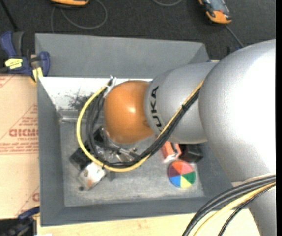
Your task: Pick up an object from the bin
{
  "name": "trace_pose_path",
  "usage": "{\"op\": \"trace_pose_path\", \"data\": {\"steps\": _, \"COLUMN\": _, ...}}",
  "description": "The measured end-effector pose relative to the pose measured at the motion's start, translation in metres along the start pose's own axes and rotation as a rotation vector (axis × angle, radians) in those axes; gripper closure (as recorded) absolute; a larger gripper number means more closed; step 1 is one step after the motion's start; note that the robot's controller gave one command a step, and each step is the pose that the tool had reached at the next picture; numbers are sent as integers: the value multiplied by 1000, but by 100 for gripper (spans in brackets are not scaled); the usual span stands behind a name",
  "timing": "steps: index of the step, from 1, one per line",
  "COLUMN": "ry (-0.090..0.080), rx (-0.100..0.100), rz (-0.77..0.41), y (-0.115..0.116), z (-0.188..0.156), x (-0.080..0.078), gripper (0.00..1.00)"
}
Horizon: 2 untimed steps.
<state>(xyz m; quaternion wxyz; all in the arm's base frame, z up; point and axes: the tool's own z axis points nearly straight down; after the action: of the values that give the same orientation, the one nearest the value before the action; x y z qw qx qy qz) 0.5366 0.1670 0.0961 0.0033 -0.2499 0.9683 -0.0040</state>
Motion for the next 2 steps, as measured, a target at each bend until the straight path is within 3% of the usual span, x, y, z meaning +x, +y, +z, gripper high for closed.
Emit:
{"op": "trace_pose_path", "data": {"steps": 1, "ry": 8, "rx": -9, "rz": 4, "y": 3, "z": -34, "x": -2, "gripper": 100}}
{"op": "trace_pose_path", "data": {"steps": 2, "ry": -9, "rx": -5, "rz": 43, "y": 2, "z": -54, "x": -19, "gripper": 100}}
